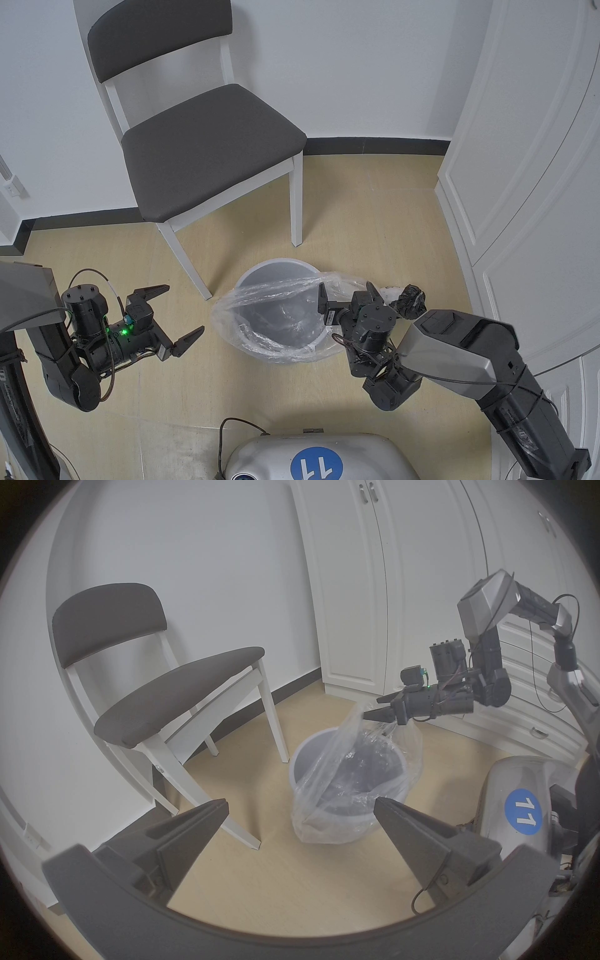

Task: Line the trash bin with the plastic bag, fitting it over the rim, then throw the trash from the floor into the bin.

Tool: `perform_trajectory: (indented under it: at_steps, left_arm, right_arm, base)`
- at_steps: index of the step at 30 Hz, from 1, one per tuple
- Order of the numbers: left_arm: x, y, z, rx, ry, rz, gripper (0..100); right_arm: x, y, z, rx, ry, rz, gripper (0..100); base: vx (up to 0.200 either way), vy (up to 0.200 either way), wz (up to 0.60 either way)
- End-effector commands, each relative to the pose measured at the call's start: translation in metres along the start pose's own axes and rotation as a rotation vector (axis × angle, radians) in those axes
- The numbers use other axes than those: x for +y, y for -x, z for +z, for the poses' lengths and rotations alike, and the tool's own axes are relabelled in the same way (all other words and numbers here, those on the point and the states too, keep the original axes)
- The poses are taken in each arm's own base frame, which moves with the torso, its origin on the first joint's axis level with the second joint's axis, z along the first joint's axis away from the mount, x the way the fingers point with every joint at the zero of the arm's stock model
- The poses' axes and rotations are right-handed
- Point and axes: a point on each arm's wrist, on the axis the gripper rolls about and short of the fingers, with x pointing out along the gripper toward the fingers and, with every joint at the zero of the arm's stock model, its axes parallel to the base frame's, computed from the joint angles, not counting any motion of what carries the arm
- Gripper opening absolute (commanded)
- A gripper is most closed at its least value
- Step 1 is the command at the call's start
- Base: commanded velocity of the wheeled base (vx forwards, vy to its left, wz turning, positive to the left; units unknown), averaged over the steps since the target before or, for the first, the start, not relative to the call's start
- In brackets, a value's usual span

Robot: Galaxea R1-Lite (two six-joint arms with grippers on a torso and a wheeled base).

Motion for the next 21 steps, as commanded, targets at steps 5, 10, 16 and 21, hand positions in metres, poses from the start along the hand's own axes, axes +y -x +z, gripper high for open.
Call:
perform_trajectory:
  at_steps: [5, 10, 16, 21]
  left_arm:
    - [-0.006, -0.002, 0.007, -0.02, -0.008, -0.022, 100]
    - [-0.014, -0.009, 0.012, -0.038, -0.009, -0.051, 100]
    - [-0.027, -0.016, 0.018, -0.054, -0.008, -0.103, 100]
    - [-0.046, -0.043, 0.009, -0.058, -0.003, -0.176, 100]
  right_arm:
    - [-0.009, 0.033, 0.057, 0.042, 0.025, 0.094, 100]
    - [-0.017, 0.044, 0.074, 0.056, 0.048, 0.124, 100]
    - [-0.021, 0.051, 0.095, 0.04, 0.063, 0.137, 100]
    - [-0.024, 0.056, 0.102, 0.042, 0.079, 0.138, 100]
  base:
    - [0.0, 0.0, 0.0]
    - [0.0, 0.0, 0.0]
    - [0.0, 0.0, 0.0]
    - [0.0, 0.0, 0.0]
